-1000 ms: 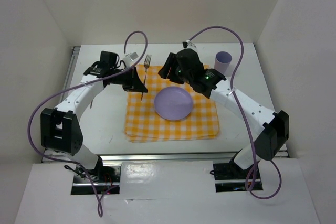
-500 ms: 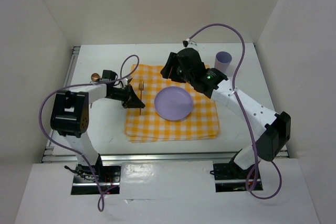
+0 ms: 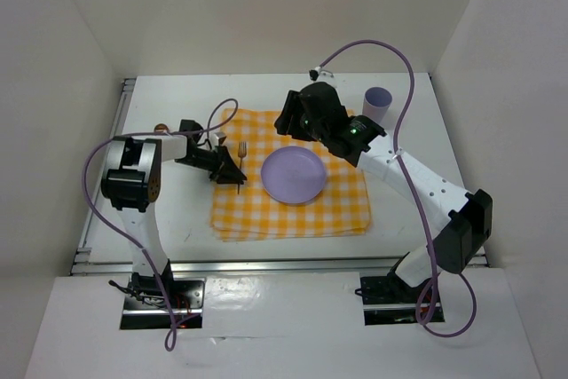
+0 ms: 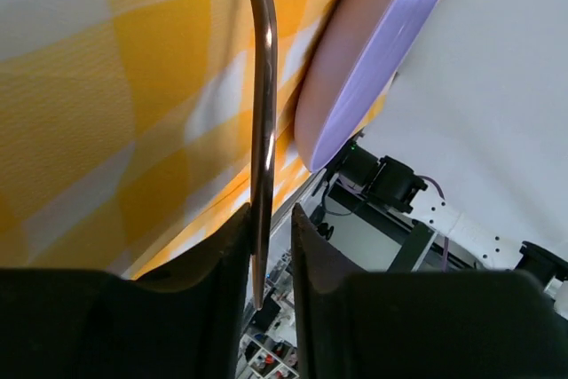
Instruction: Set the dinner table for one person
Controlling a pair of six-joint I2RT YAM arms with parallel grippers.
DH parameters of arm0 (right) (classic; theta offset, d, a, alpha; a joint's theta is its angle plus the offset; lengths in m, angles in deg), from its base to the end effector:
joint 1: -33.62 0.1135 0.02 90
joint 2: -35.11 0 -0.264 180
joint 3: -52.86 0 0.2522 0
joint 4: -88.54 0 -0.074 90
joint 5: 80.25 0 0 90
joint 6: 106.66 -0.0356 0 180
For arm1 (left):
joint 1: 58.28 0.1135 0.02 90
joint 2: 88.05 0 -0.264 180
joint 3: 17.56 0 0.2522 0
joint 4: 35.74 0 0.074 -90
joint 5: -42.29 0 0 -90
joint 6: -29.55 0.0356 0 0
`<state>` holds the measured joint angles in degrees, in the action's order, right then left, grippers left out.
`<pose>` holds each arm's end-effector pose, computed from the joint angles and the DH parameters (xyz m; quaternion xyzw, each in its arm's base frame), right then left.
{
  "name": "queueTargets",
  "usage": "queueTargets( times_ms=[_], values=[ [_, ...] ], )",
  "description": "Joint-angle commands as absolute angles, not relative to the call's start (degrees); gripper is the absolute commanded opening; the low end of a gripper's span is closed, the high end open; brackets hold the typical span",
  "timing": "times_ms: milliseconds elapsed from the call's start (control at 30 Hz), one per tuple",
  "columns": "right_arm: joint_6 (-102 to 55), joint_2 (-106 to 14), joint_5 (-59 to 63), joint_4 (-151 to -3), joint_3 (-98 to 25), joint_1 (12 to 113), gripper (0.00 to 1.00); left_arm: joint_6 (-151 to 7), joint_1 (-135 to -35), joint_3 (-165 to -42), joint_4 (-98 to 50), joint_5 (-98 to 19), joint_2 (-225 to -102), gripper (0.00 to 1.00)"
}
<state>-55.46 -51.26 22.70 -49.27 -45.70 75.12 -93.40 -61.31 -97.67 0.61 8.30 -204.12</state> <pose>0.2629 0.2219 0.3759 0.0361 0.8616 0.2457 0.4427 0.3666 -0.0490 0.1131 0.1555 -0.8615 0.4832 0.0142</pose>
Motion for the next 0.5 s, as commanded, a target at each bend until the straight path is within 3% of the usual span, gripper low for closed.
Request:
queueTargets(
  times_ms=[0, 467],
  values=[
    [-54.27, -49.44, 24.17, -48.96, -46.86, 75.55, 0.61, -91.12, -60.48, -100.31, 3.42, 7.22, -204.06, 0.33],
    [-53.22, -46.63, 25.4, -49.48, -46.86, 75.55, 0.61, -88.49, -60.48, -101.37, 10.63, -1.66, -201.79, 0.43]
  ],
)
